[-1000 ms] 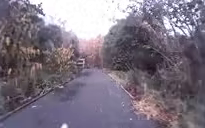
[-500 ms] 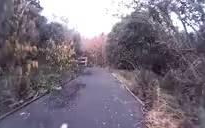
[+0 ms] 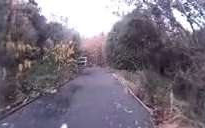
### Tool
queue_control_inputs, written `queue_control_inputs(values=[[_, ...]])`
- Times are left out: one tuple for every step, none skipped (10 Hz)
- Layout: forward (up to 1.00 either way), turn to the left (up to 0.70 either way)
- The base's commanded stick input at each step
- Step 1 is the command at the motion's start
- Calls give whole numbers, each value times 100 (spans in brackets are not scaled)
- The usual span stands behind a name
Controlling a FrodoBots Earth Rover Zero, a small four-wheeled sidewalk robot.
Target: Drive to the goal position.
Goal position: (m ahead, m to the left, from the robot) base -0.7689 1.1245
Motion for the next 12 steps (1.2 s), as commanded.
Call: queue_control_inputs(values=[[70,7],[70,0],[70,0],[70,0],[70,0],[70,0],[70,0],[70,0],[70,0],[70,0],[70,0],[70,0]])
